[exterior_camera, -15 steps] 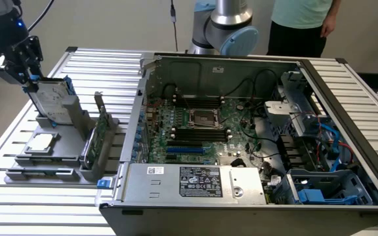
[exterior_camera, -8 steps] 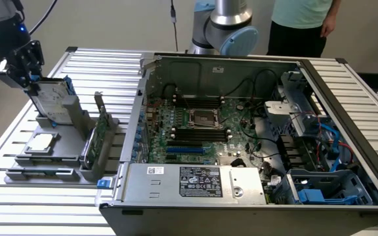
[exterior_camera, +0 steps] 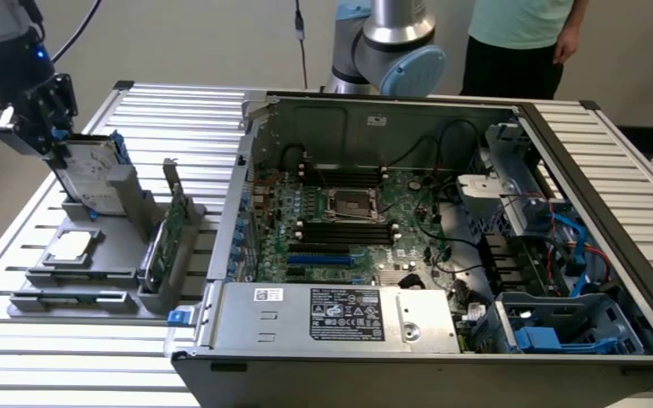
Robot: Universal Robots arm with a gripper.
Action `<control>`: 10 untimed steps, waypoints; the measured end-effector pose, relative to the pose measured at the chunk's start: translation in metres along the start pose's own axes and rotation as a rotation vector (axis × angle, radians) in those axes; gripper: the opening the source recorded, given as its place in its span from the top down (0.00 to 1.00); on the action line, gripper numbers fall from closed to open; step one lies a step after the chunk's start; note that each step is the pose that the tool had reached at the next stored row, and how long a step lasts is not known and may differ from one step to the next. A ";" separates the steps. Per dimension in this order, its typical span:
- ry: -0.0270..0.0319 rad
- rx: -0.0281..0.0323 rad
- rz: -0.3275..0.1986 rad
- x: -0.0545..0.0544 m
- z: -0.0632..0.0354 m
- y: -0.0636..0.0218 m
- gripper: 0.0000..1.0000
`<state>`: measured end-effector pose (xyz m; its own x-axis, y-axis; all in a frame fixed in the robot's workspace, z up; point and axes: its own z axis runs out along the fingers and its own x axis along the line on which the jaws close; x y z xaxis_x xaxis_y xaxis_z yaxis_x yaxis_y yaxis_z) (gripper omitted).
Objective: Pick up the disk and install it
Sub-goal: 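Pick up the disk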
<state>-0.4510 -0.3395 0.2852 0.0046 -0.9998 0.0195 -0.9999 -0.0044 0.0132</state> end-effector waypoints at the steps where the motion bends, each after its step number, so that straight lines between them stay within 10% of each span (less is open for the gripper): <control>1: 0.0000 0.0000 0.000 0.000 0.0007 0.0000 0.52; 10: 0.0004 0.0001 0.000 0.000 0.0016 0.0000 0.52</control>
<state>-0.4510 -0.3392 0.2836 0.0046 -0.9998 0.0199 -0.9999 -0.0043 0.0131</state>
